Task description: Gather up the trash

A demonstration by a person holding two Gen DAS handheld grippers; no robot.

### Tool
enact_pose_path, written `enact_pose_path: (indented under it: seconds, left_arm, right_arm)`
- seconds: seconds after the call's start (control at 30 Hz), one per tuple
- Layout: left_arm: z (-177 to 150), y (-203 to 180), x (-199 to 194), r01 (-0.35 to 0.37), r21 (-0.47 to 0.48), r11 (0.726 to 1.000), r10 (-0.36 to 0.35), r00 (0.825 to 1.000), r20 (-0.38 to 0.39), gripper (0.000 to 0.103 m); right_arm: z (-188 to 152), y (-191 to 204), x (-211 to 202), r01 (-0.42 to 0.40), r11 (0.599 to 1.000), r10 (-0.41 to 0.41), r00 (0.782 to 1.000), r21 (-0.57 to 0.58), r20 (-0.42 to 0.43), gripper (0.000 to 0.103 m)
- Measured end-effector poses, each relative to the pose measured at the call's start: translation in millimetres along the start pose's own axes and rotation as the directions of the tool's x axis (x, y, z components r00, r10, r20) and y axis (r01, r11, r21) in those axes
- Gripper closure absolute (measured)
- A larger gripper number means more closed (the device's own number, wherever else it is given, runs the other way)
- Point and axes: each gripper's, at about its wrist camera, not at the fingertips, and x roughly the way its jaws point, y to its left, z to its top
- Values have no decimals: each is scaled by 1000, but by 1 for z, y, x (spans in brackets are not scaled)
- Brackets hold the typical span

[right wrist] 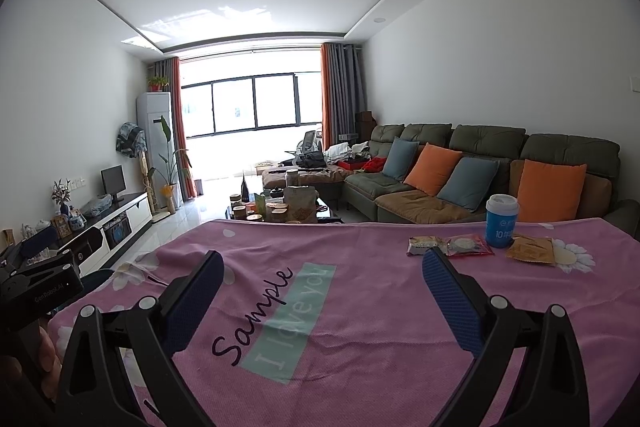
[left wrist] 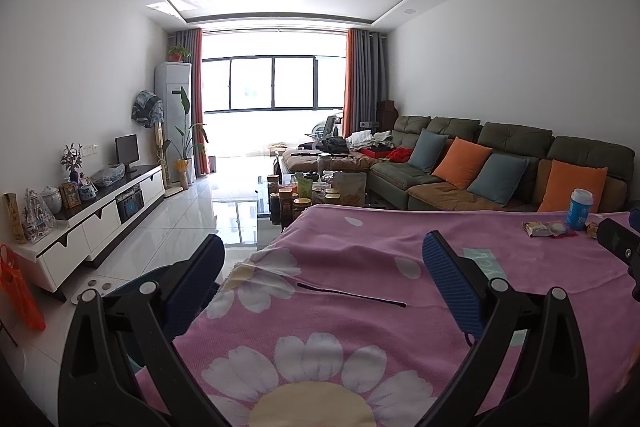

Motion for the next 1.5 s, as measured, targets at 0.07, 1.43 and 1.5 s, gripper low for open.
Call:
enact_pose_path:
  seconds: [0.07,1.43,1.5]
  left_arm:
    - [0,0,0,0,0,1000,0,1000,-1,6]
    - [0,1,0,-10,-2,1000,10,1000,1,6]
    - [-1,1,0,-11,-2,1000,11,1000,1,6]
  right_arm:
    - [0,0,0,0,1000,0,1000,0,0,7]
    - [0,-1,1,7,1000,-7,1000,4,8,7]
    - [0,-1,1,7,1000,-7,1000,3,7,7]
